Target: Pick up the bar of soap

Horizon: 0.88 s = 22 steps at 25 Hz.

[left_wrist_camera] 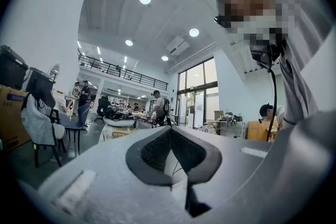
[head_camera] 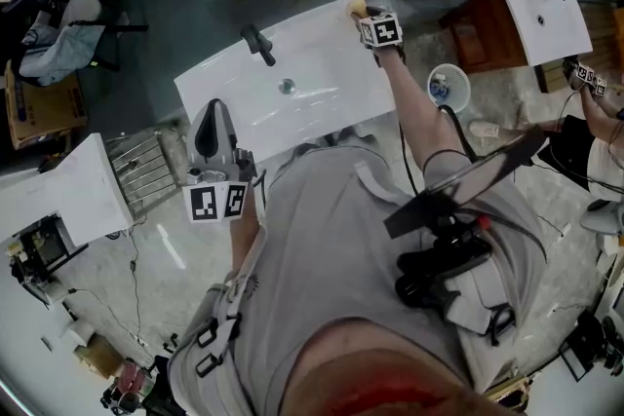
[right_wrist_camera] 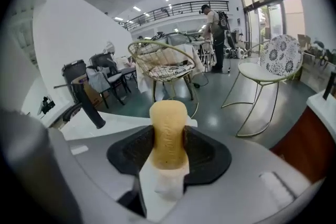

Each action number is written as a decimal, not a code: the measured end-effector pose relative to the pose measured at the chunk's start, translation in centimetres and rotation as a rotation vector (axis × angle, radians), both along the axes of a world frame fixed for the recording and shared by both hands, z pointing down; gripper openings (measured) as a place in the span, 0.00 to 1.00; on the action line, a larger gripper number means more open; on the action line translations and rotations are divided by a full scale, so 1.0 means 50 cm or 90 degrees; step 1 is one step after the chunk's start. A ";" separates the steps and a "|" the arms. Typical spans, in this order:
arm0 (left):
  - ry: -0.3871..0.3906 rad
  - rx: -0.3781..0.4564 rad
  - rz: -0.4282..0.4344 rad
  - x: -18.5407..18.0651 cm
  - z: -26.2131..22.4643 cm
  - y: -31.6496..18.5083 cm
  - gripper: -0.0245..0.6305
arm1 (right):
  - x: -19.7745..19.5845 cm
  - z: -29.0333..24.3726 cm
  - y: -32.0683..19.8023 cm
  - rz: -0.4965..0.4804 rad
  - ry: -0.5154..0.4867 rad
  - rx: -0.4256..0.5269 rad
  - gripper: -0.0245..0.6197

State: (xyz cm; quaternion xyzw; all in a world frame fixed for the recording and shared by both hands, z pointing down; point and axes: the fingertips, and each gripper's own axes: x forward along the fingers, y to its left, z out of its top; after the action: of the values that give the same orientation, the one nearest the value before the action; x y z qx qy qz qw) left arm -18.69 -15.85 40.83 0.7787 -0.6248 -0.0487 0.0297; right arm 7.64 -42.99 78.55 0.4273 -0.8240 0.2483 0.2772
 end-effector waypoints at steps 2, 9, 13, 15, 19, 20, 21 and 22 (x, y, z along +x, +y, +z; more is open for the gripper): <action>0.000 0.001 -0.002 -0.001 -0.001 0.001 0.04 | -0.005 -0.019 -0.002 0.010 -0.043 0.015 0.32; 0.002 0.009 -0.002 -0.003 -0.002 0.000 0.04 | -0.031 -0.192 0.015 0.030 -0.229 0.118 0.32; 0.006 0.020 0.003 0.000 -0.010 -0.007 0.04 | -0.045 -0.377 0.052 0.026 -0.343 0.204 0.32; 0.006 0.034 0.006 0.000 -0.023 -0.010 0.04 | -0.049 -0.489 0.082 0.017 -0.403 0.251 0.32; 0.012 0.072 0.008 -0.010 -0.057 -0.012 0.04 | -0.073 -0.695 0.175 -0.038 -0.480 0.339 0.32; 0.014 0.082 0.009 -0.013 -0.068 -0.013 0.03 | -0.081 -0.738 0.198 -0.055 -0.489 0.358 0.32; 0.015 0.094 0.009 -0.016 -0.080 -0.015 0.03 | -0.088 -0.777 0.219 -0.073 -0.495 0.375 0.32; 0.016 0.105 0.011 -0.018 -0.093 -0.018 0.04 | -0.095 -0.812 0.237 -0.089 -0.499 0.391 0.32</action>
State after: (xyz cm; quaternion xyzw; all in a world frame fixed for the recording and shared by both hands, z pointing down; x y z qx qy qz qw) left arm -19.59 -16.73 36.21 0.7830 -0.6117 -0.1099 -0.0265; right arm 2.91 -31.14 37.96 0.3078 -0.9277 0.1169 -0.1758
